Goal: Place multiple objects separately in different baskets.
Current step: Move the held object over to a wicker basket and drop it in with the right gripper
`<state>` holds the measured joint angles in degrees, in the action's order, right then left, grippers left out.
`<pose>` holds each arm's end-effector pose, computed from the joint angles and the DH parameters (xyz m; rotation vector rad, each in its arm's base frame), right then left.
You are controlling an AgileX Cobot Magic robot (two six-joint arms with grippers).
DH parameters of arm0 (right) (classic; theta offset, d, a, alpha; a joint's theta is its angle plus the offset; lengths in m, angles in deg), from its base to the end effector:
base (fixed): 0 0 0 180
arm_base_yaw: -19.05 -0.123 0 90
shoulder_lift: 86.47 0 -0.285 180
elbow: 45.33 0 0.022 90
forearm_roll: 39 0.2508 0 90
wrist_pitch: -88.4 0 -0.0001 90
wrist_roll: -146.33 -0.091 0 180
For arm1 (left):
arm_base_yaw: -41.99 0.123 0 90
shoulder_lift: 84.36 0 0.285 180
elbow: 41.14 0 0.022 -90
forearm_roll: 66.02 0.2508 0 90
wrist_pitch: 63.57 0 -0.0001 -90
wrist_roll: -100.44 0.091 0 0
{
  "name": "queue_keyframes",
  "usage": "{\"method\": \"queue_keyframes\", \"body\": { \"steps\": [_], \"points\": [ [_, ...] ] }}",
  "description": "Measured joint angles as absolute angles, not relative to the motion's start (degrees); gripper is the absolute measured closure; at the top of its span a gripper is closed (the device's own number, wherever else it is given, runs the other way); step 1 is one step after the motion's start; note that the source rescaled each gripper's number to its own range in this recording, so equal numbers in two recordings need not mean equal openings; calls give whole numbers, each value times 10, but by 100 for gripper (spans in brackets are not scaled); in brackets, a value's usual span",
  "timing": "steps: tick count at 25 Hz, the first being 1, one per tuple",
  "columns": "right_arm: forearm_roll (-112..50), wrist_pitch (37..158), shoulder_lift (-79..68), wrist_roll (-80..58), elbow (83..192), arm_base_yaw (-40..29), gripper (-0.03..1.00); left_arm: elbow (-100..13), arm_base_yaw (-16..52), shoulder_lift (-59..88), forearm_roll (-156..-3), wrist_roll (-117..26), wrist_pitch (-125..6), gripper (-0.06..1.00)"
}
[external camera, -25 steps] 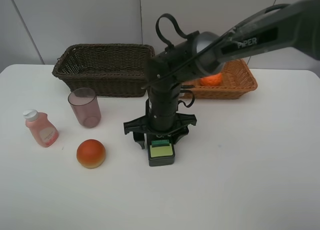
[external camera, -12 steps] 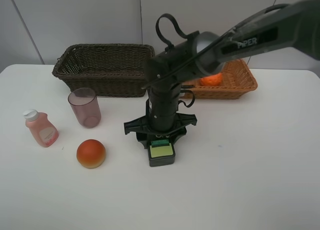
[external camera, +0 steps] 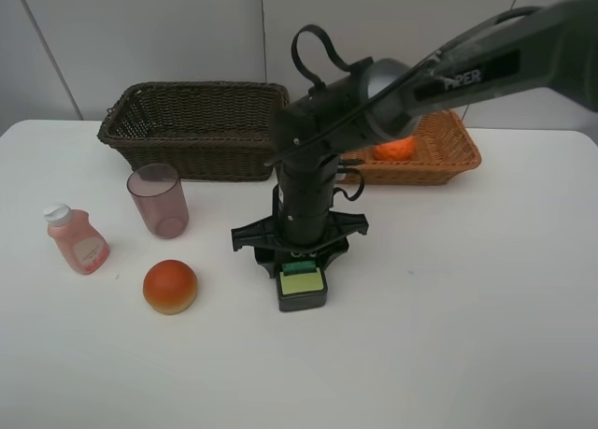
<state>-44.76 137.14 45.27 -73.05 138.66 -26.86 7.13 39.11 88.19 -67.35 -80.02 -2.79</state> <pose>0.2883 0.2877 0.1089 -0.2705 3.0319 -0.0238 -0.0065 -0.0015 0.2787 0.0442 2.0332 -0.0644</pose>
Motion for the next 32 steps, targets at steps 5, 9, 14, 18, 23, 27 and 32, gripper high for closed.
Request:
{"method": "queue_keyframes", "body": {
  "steps": [5, 9, 14, 18, 23, 27, 32],
  "points": [
    [-443, 1441, 427, -707, 1433, -269, 89, 71, 391, 882, -674, -800, -28, -5],
    [-436, 1509, 416, -648, 1514, -269, 90, 71, 391, 882, -674, -800, -28, -5],
    [-434, 1546, 415, -612, 1598, -269, 90, 71, 391, 882, -674, -800, -28, -5],
    [-465, 1512, 415, -611, 1653, -269, 90, 71, 391, 882, -674, -800, -28, -5],
    [-510, 1397, 415, -610, 1676, -269, 90, 71, 391, 882, -674, -800, -28, -5],
    [-552, 1289, 421, -610, 1676, -267, 90, 71, 391, 882, -674, -800, -28, -5],
    [-563, 1159, 447, -610, 1677, -252, 90, 71, 391, 882, -674, -800, -28, -5]
  ]
}}
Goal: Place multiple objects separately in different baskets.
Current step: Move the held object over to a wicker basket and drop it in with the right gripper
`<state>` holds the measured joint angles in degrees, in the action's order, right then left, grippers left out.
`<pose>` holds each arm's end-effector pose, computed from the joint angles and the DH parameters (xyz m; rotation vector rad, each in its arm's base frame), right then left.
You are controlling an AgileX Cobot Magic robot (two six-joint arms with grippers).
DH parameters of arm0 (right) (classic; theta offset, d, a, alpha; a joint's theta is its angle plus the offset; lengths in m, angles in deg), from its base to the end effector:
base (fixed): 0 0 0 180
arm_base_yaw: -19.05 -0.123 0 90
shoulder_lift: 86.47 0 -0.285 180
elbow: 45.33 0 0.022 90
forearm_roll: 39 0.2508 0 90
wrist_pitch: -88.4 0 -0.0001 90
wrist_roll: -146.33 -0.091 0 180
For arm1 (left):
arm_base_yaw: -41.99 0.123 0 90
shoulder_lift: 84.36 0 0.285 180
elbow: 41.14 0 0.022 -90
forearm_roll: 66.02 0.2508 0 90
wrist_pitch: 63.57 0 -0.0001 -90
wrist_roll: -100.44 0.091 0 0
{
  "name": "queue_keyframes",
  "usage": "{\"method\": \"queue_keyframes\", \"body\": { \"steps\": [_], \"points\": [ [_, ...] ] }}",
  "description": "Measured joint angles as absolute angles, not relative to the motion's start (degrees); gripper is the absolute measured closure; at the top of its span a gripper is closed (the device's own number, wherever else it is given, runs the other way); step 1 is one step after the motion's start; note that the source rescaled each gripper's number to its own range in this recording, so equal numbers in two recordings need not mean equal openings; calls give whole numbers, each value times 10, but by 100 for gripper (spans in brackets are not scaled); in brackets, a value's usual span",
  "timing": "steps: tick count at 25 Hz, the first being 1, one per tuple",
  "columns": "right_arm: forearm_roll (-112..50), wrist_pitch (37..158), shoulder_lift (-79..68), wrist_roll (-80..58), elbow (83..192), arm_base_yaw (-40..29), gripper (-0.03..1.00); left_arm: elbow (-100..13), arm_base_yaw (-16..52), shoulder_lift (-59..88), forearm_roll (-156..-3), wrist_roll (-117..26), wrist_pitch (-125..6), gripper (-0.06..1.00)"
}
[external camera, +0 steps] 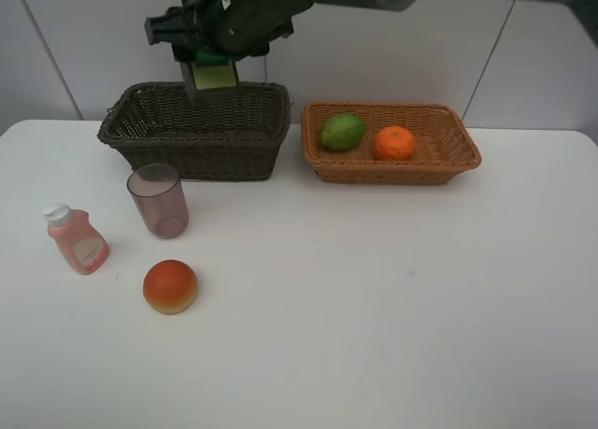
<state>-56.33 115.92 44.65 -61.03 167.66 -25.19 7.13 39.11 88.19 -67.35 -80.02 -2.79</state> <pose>0.3763 0.3489 0.2728 -0.5350 2.1308 0.4086 -0.0065 -0.0015 0.2787 0.0442 2.0332 -0.0644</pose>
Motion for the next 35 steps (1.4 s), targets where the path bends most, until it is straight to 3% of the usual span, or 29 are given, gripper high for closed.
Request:
{"method": "queue_keyframes", "body": {
  "steps": [17, 35],
  "points": [
    [-573, 936, 586, -610, 1677, -190, 90, 71, 391, 882, -674, -800, -28, -5],
    [-573, 924, 618, -610, 1675, -179, 88, 71, 391, 882, -674, -800, -28, -5]
  ]
}}
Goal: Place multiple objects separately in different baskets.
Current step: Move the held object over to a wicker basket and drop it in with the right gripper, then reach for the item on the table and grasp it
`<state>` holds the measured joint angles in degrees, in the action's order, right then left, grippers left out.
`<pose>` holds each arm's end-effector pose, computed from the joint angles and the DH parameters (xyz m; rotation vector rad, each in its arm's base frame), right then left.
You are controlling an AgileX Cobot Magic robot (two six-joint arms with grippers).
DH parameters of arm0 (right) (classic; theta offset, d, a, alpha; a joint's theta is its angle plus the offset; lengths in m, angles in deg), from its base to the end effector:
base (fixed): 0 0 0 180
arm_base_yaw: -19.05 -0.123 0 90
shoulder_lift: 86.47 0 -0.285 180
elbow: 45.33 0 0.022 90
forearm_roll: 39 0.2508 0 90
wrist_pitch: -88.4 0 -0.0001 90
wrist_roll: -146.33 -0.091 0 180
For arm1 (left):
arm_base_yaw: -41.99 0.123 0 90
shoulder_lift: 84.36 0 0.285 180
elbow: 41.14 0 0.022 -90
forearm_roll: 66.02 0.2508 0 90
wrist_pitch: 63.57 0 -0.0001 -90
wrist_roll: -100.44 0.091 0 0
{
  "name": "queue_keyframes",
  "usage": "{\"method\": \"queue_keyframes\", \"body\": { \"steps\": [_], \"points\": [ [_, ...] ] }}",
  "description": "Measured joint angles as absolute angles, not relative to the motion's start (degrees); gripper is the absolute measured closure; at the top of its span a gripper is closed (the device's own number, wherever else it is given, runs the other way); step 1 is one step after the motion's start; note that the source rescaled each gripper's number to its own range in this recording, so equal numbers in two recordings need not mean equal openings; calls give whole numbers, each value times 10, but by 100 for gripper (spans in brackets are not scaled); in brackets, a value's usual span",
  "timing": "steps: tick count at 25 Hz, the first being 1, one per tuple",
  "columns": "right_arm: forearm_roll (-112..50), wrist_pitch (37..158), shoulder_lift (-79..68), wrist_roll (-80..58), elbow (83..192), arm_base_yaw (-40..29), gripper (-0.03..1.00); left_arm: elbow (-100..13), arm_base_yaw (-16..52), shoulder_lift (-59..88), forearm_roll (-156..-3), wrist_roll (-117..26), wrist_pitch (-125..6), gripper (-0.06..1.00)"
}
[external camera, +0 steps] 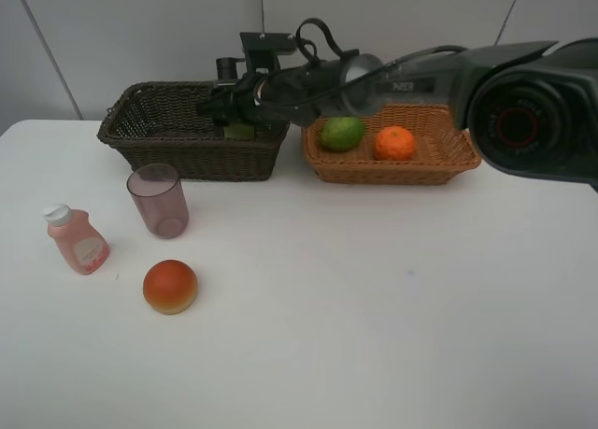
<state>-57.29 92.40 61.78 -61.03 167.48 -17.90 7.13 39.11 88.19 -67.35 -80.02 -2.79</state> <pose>0.4468 0.3336 0.1406 -0.4955 2.0559 0.4637 -0.0065 -0.0015 0.2787 0.0442 2.0332 -0.0644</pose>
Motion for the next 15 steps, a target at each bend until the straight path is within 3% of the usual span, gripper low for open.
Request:
{"method": "queue_keyframes", "body": {
  "steps": [2, 4, 6, 9, 15],
  "points": [
    [-573, 923, 618, -610, 1675, -177, 73, 71, 391, 882, -674, -800, -28, -5],
    [-573, 922, 616, -610, 1675, -175, 50, 71, 391, 882, -674, -800, -28, -5],
    [-573, 922, 614, -610, 1675, -175, 38, 71, 391, 882, -674, -800, -28, -5],
    [-573, 925, 607, -610, 1675, -175, 33, 71, 391, 882, -674, -800, -28, -5],
    [-573, 1015, 562, -610, 1675, -175, 31, 71, 391, 882, -674, -800, -28, -5]
  ]
}}
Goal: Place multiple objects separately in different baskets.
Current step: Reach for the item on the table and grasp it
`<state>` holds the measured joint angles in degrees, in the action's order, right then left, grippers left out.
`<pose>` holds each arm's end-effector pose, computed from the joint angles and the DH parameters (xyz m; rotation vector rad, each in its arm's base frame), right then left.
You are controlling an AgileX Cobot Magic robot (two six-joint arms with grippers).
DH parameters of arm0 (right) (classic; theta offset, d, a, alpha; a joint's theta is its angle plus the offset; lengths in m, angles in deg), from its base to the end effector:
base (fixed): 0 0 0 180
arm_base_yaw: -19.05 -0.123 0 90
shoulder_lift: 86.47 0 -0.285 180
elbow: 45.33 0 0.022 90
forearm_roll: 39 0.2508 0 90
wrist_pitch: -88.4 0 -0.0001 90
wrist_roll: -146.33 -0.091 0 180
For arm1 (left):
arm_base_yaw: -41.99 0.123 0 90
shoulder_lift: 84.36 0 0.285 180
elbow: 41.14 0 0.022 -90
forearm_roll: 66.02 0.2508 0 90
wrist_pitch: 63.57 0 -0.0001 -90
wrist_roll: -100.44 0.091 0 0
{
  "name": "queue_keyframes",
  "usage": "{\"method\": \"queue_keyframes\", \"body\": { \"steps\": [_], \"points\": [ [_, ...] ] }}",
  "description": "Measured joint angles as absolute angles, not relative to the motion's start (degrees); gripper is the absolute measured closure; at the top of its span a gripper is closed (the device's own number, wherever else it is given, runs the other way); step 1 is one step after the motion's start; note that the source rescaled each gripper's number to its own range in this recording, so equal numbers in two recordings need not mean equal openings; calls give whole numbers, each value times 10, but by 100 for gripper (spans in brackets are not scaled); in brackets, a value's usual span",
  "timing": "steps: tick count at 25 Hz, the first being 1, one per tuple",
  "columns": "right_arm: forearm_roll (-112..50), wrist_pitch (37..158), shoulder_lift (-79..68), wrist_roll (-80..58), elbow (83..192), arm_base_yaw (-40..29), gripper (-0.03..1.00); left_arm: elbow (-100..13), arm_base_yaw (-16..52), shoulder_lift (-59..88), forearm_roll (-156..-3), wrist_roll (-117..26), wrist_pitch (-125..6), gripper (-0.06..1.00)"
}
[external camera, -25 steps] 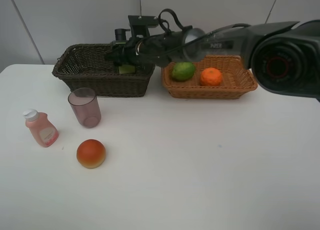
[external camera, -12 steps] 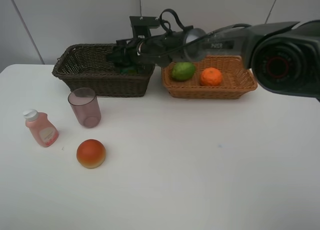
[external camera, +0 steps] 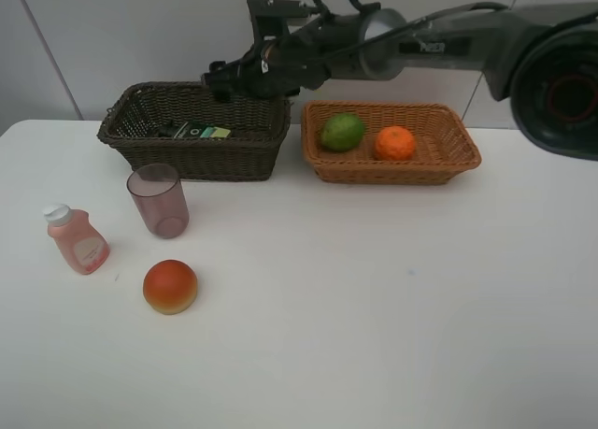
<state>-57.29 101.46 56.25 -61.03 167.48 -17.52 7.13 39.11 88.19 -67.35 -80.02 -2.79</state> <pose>0.4429 0.3205 0.1823 -0.4641 2.1091 0.3947 -0.0065 -0.0015 0.2787 0.0442 2.0332 -0.0644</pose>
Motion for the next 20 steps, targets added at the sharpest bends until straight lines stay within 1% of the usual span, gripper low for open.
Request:
{"method": "queue_keyframes", "body": {
  "steps": [5, 14, 17, 20],
  "points": [
    [-567, 1161, 523, -607, 1677, -175, 29, 71, 391, 882, -674, -800, -28, -5],
    [-465, 1443, 469, -486, 1678, -175, 30, 71, 391, 882, -674, -800, -28, -5],
    [-438, 1501, 454, -477, 1668, -175, 30, 71, 391, 882, -674, -800, -28, -5],
    [-411, 1521, 434, -475, 1625, -162, 30, 71, 391, 882, -674, -800, -28, -5]
  ]
}}
